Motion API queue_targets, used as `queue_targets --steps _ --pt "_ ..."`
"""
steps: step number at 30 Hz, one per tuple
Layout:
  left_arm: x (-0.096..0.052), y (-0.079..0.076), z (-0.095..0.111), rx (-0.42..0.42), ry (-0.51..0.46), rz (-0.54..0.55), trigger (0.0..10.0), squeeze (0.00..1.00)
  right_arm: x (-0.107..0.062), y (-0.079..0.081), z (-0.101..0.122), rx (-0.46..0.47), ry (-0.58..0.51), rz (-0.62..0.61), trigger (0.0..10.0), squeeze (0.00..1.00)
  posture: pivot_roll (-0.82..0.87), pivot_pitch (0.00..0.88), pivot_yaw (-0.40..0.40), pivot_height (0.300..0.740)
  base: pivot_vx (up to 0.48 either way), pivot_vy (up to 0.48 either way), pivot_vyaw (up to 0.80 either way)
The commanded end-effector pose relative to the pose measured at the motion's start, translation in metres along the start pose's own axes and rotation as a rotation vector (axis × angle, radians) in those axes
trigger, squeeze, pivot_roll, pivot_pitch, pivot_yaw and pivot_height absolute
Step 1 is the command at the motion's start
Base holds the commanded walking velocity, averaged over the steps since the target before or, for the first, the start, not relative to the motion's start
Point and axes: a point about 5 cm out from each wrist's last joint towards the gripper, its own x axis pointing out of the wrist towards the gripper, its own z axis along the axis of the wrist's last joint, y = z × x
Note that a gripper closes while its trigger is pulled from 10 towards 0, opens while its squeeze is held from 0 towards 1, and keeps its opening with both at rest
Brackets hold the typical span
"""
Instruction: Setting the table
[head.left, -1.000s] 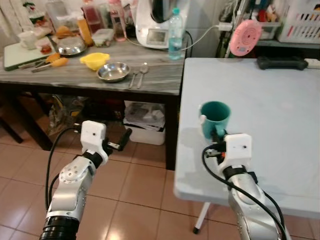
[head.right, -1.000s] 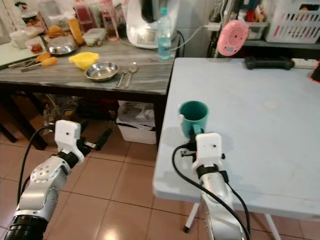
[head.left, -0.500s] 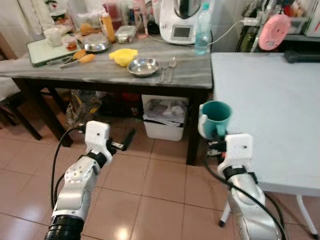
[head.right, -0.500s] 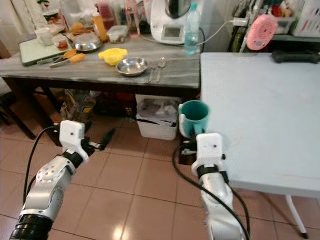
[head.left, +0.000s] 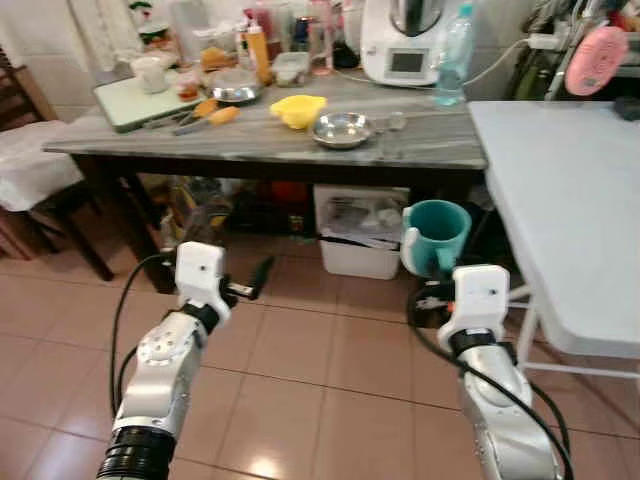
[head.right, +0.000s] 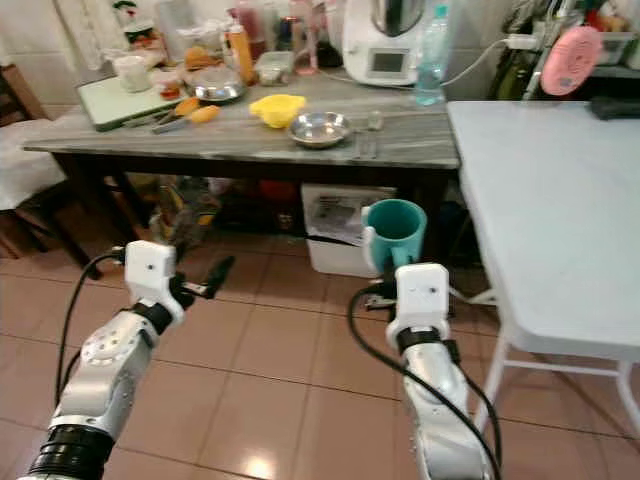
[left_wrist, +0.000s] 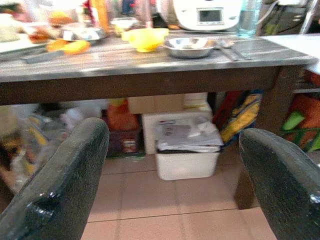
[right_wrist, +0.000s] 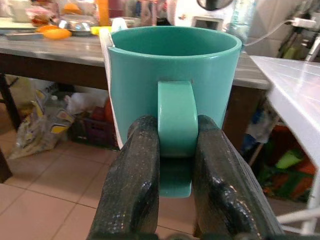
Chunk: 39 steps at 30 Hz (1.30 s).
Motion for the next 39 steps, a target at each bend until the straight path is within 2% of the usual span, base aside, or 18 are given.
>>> queue_targets --steps 1,9,21,29,39 --pt "0.004 -0.009 0.002 0.010 -0.011 -0.035 10.0 0.00 0.000 -0.007 0.003 -0.011 -0.017 -0.023 10.0 0.00 -0.08 0.000 0.067 0.740 0.000 0.000 0.00" --pt "0.004 -0.014 0.003 -0.043 -0.027 -0.082 10.0 0.00 0.000 -0.007 0.003 -0.016 -0.019 -0.022 10.0 0.00 -0.08 0.000 0.066 0.740 0.000 0.000 0.00" --pt "0.005 -0.020 0.003 -0.073 -0.035 -0.122 10.0 0.00 0.000 -0.007 0.003 -0.015 -0.018 -0.022 10.0 0.00 -0.09 0.001 0.073 0.740 0.275 0.000 0.00" --pt "0.005 -0.024 0.003 -0.083 -0.034 -0.144 10.0 0.00 0.000 -0.006 0.004 -0.013 -0.019 -0.023 10.0 0.00 -0.09 0.003 0.076 0.740 0.318 0.000 -0.49" --pt "0.006 -0.028 0.003 -0.094 -0.034 -0.168 10.0 0.00 -0.001 -0.007 0.004 -0.012 -0.019 -0.028 10.0 0.00 -0.09 0.005 0.077 0.740 0.318 0.000 -0.78"
